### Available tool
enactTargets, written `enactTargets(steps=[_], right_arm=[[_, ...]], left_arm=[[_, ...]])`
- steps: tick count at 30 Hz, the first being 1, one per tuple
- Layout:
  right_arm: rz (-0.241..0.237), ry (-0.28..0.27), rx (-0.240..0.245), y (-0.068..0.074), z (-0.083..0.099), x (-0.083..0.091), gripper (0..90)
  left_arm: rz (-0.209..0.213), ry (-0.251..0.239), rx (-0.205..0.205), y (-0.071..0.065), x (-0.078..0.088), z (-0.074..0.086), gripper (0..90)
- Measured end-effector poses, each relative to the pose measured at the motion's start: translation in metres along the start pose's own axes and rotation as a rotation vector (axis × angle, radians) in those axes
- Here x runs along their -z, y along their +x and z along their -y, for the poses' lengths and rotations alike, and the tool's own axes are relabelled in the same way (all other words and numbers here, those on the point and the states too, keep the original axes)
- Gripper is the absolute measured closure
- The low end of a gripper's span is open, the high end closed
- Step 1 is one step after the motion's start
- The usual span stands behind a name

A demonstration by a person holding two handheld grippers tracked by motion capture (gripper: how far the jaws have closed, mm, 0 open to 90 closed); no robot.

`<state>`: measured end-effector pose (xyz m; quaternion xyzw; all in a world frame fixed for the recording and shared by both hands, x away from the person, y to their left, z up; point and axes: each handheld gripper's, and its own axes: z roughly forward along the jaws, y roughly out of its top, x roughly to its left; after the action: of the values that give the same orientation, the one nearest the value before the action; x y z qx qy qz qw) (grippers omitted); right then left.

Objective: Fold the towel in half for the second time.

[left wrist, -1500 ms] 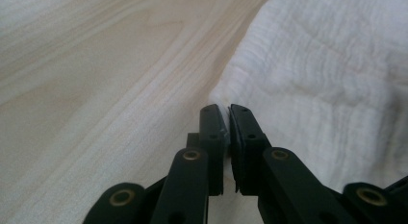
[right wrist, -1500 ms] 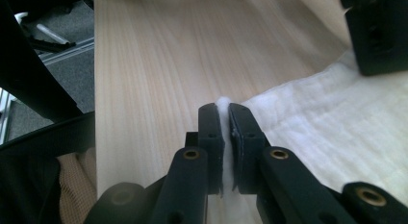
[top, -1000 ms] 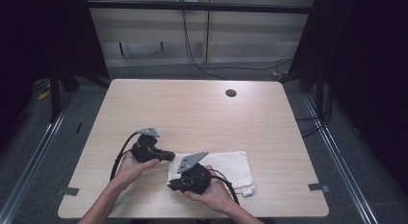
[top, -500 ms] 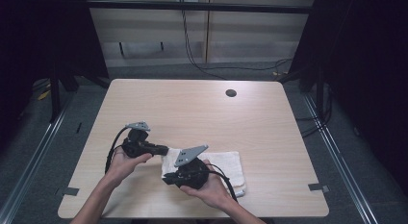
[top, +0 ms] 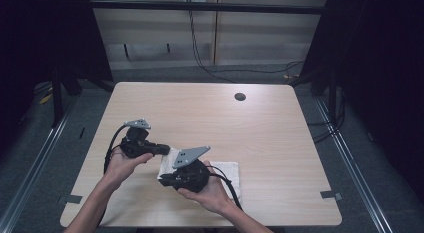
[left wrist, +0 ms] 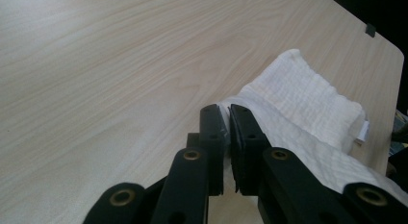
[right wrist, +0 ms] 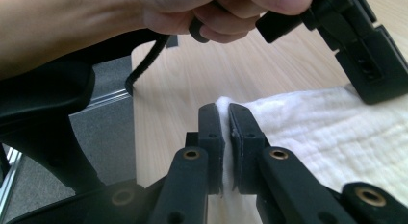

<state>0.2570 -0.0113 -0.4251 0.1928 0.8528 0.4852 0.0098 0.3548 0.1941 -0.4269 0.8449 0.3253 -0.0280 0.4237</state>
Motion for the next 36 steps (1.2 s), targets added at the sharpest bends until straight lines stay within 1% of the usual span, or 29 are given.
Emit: enactTargets(steps=[2,3,5,6,7,8,9,11,12,13,14,15,17,18,20,21,24,25,27,28,29,31,33,35,36], right_arm=[[0.003,-0.006,-0.017,-0.002,0.004,0.002,85.2],[0.008,-0.021,-0.030,-0.003,0.007,0.007,85.3],[0.015,-0.026,-0.030,-0.003,0.008,0.010,85.3],[0.019,-0.035,-0.032,-0.003,0.008,0.013,85.3],[0.025,-0.044,-0.035,-0.003,0.009,0.020,85.3],[0.034,-0.046,-0.033,-0.003,0.010,0.024,85.3],[0.039,-0.050,-0.032,-0.003,0.011,0.027,85.3],[0.044,-0.049,-0.037,-0.004,0.012,0.031,85.3],[0.051,-0.052,-0.041,-0.005,0.014,0.034,85.3],[0.057,-0.056,-0.053,-0.007,0.017,0.039,85.3],[0.057,-0.056,-0.053,-0.007,0.017,0.039,85.3],[0.069,-0.052,-0.053,-0.008,0.020,0.044,85.3],[0.074,-0.051,-0.052,-0.009,0.021,0.047,85.3],[0.086,-0.051,-0.061,-0.012,0.023,0.053,85.3],[0.086,-0.053,-0.066,-0.013,0.023,0.055,85.3],[0.101,-0.047,-0.068,-0.015,0.026,0.059,85.3],[0.107,-0.048,-0.077,-0.017,0.028,0.063,85.3],[0.113,-0.055,-0.082,-0.018,0.031,0.067,85.3],[0.118,-0.061,-0.083,-0.019,0.032,0.070,85.3],[0.116,-0.068,-0.089,-0.020,0.032,0.073,85.3],[0.129,-0.063,-0.099,-0.024,0.035,0.079,85.3],[0.131,-0.061,-0.105,-0.024,0.037,0.081,85.3],[0.139,-0.051,-0.108,-0.024,0.042,0.083,85.3],[0.147,-0.052,-0.118,-0.024,0.048,0.086,85.3],[0.147,-0.052,-0.118,-0.024,0.048,0.086,85.3]], left_arm=[[0.011,-0.005,0.002,0.000,-0.003,-0.001,84.8],[0.009,-0.008,-0.002,-0.002,-0.005,-0.003,84.8],[0.009,-0.003,-0.019,-0.007,-0.008,-0.007,84.8],[0.013,-0.003,-0.023,-0.009,-0.009,-0.010,84.8],[0.014,-0.001,-0.038,-0.014,-0.012,-0.016,84.8],[0.014,-0.001,-0.038,-0.014,-0.012,-0.016,84.8],[0.010,0.007,-0.048,-0.016,-0.014,-0.019,84.8],[0.006,0.006,-0.055,-0.021,-0.019,-0.024,84.8],[0.007,0.005,-0.058,-0.022,-0.022,-0.026,84.8],[0.016,0.011,-0.061,-0.025,-0.028,-0.029,84.8],[0.016,0.011,-0.061,-0.025,-0.028,-0.029,84.8],[0.016,0.020,-0.066,-0.026,-0.031,-0.030,84.8],[0.021,0.026,-0.056,-0.027,-0.037,-0.032,84.8],[0.034,0.027,-0.045,-0.027,-0.043,-0.034,84.8],[0.033,0.033,-0.043,-0.027,-0.045,-0.036,84.8],[0.038,0.042,-0.044,-0.026,-0.049,-0.038,84.8],[0.046,0.051,-0.049,-0.027,-0.052,-0.040,84.8],[0.045,0.062,-0.050,-0.028,-0.055,-0.041,84.8],[0.047,0.056,-0.045,-0.029,-0.057,-0.042,84.8],[0.045,0.065,-0.055,-0.029,-0.058,-0.042,84.8],[0.049,0.062,-0.043,-0.030,-0.062,-0.043,84.8],[0.055,0.069,-0.050,-0.029,-0.064,-0.044,84.8],[0.063,0.070,-0.038,-0.031,-0.069,-0.045,84.8],[0.058,0.096,-0.044,-0.034,-0.077,-0.047,84.8],[0.058,0.096,-0.044,-0.034,-0.077,-0.047,84.8]])
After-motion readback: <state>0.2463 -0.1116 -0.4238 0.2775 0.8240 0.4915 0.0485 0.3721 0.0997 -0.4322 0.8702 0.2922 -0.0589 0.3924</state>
